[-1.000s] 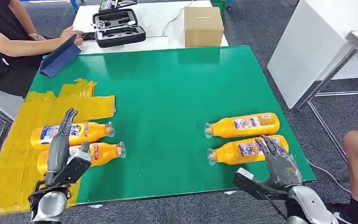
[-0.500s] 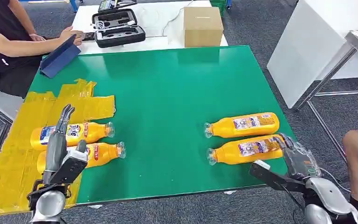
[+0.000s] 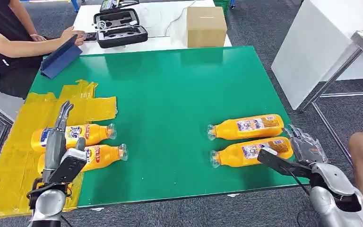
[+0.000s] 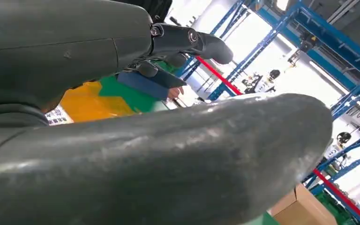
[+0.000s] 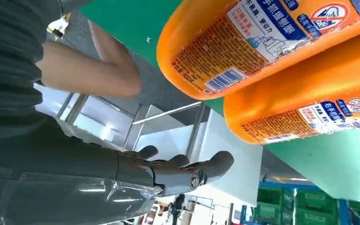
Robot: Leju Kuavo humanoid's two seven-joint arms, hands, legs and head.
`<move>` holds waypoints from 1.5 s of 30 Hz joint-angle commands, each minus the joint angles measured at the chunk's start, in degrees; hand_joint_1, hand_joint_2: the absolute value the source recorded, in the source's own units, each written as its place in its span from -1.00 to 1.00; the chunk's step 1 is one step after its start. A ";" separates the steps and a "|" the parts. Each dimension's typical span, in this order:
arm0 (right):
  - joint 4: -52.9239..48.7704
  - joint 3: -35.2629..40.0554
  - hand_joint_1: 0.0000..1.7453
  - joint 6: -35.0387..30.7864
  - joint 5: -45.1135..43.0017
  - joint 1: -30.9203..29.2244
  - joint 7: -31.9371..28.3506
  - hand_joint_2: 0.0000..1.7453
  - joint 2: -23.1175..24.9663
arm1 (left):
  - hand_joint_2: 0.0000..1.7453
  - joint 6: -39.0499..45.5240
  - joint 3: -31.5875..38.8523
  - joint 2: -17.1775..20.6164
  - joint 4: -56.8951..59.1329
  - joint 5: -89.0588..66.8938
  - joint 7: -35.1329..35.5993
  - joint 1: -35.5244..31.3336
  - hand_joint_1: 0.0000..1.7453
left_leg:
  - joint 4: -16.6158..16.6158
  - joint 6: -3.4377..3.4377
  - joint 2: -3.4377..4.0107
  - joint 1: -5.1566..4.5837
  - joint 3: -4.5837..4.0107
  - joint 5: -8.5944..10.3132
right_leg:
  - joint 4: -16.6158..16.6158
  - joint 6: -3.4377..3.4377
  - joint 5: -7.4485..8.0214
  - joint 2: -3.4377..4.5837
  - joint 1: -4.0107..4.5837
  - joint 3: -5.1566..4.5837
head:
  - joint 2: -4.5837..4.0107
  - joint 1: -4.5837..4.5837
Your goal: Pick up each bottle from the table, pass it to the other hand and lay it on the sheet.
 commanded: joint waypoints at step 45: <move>18.28 35.07 -1.00 7.23 1.55 -17.80 0.38 1.00 -8.01 | -1.00 0.76 -2.49 2.51 9.20 5.21 -0.07 -6.52 -1.00 | 0.00 -0.03 -0.09 0.05 0.41 0.00 | -0.10 -0.07 -0.03 -0.15 0.06 0.48 | 0.00 0.02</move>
